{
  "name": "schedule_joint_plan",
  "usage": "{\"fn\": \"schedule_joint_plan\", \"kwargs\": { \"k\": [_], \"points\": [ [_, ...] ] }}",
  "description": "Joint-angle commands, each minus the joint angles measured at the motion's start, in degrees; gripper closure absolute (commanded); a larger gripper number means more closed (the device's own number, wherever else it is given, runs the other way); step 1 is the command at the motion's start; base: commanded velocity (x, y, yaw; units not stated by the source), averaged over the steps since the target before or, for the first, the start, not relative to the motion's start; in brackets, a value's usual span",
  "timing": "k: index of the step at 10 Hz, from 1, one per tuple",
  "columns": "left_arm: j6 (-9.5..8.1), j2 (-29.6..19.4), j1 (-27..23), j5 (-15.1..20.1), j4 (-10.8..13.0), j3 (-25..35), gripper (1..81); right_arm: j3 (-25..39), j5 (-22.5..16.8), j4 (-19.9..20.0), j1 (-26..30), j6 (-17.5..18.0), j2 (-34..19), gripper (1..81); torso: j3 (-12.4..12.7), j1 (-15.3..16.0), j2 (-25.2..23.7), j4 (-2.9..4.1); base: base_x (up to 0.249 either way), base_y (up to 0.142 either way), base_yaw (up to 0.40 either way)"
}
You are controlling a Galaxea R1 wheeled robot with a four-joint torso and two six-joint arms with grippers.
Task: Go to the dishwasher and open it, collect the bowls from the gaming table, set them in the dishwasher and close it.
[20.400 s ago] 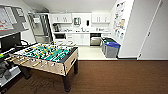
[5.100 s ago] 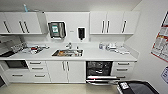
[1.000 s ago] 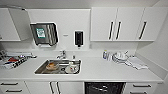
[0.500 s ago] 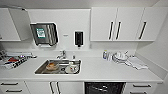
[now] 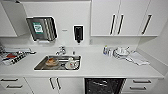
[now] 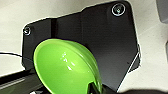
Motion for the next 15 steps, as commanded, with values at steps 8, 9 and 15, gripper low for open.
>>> {"fn": "schedule_joint_plan", "kwargs": {
  "k": [8,9,15],
  "points": [
    [-5.27,-32.93,-12.55,2.21,-0.39,40.74,81.1,5.65,-2.51,0.24,4.17,0.24,-3.63,81.1,-0.48,0.02,0.02,0.00,0.000,0.000,0.000],
    [-5.62,-35.06,-14.40,2.47,-0.39,42.76,81.1,5.65,-2.51,0.24,4.34,0.24,-3.55,81.1,-0.48,0.02,0.02,0.00,0.000,0.000,0.000],
    [-8.52,-43.87,-32.32,15.64,-1.62,53.41,81.1,6.08,-2.42,0.24,4.70,0.24,-3.55,81.1,-6.67,0.00,0.02,0.00,0.000,0.000,0.000]
  ]
}}
